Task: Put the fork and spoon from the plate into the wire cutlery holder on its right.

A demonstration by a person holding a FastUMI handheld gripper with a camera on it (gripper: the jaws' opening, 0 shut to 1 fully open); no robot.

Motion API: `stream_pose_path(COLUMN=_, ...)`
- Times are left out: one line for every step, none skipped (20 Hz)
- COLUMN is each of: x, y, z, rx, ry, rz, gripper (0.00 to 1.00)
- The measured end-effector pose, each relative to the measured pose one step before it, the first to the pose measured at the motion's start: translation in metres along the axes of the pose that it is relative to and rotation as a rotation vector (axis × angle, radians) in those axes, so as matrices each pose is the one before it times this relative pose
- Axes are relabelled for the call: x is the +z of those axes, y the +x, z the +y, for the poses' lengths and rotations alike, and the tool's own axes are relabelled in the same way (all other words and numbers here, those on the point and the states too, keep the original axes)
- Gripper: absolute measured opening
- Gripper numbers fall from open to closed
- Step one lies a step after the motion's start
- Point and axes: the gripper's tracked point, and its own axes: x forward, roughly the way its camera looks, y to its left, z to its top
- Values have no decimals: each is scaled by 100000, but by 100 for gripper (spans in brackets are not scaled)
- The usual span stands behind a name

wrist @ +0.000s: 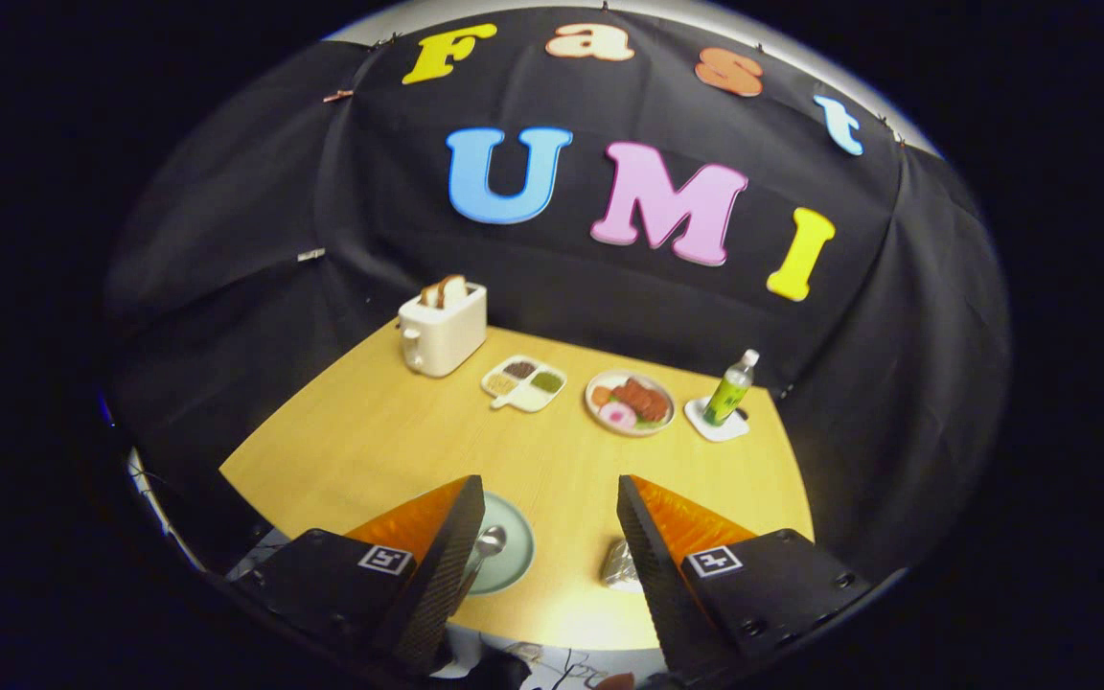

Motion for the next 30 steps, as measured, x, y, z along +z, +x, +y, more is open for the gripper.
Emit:
stream_pose_path(x=-1252, y=447, z=830, rx=2238, ry=356, rz=3932, gripper=87)
stream_pose_path(x=-1383, y=772, z=838, rx=1784, ry=865, rz=4023, gripper=85)
stream_pose_path(x=-1371, y=755, z=711, rx=1599, ry=795, rz=4593, gripper=84)
stream_pose_path(x=-1679, y=935, z=632, rx=1394, ry=613, rz=5149, gripper=83)
stream_pose_path(x=-1411, y=1212, z=674, rx=1607, ry=347, rz=4376, gripper=83)
stream_pose_path(x=-1176, y=1149, z=502, rx=1080, ry=1231, rz=4588, gripper=81)
stream_pose_path(x=-1268, y=1224, z=381, rx=897, ry=1787, rz=5475, gripper=79)
stream_pose_path(x=-1361, y=1562, z=215, rx=679, ry=2182, rz=5068, gripper=77)
stream_pose_path(x=-937, y=1203, z=82, rx=225, ry=2186, rz=4261, gripper=77)
stream_pose_path(x=-882, y=1234, z=230, rx=371, ry=2030, rz=3957, gripper=77)
stream_pose_path(x=-359, y=1052, z=161, rx=100, ry=2537, rz=2146, gripper=77)
stream_pose_path(x=-400, y=1126, z=142, rx=-156, ry=1381, rz=2567, gripper=76)
stream_pose_path(x=-196, y=948, z=48, rx=-718, ry=202, rz=1926, gripper=76)
stream_pose_path(x=-428, y=1080, z=-152, rx=-1671, ry=-700, rz=2191, gripper=74)
stream_pose_path(x=-304, y=843, z=-73, rx=-1559, ry=-705, rz=2179, gripper=74)
stream_pose_path(x=-327, y=954, z=-70, rx=-1682, ry=-621, rz=1883, gripper=73)
stream_pose_path(x=-311, y=719, z=-132, rx=-1193, ry=287, rz=1869, gripper=73)
stream_pose_path(x=-374, y=806, z=-34, rx=-999, ry=1080, rz=1799, gripper=70)
stream_pose_path(x=-270, y=747, z=1, rx=-428, ry=919, rz=1748, gripper=67)
stream_pose_path(x=-471, y=744, z=-168, rx=-986, ry=549, rz=2122, gripper=65)
stream_pose_path(x=-69, y=372, z=67, rx=-198, ry=1037, rz=919, gripper=64)
stream_pose_path(x=4, y=628, z=-114, rx=-1380, ry=599, rz=1011, gripper=60)
stream_pose_path(x=-59, y=421, z=66, rx=-375, ry=570, rz=1251, gripper=55)
stream_pose_path(x=-55, y=413, z=64, rx=-657, ry=383, rz=1130, gripper=44)
stream_pose_path(x=-98, y=336, z=165, rx=340, ry=556, rz=1121, gripper=40)
stream_pose_path(x=-184, y=423, z=111, rx=-143, ry=801, rz=1391, gripper=36)
stream_pose_path(x=788, y=-256, z=-448, rx=-1754, ry=1258, rz=-1426, gripper=34)
stream_pose_path(x=81, y=413, z=-60, rx=831, ry=1674, rz=-252, gripper=24)
stream_pose_path(x=39, y=-306, z=259, rx=2994, ry=1519, rz=737, gripper=14)
stream_pose_path(x=67, y=-247, z=320, rx=2471, ry=970, rz=190, gripper=12)
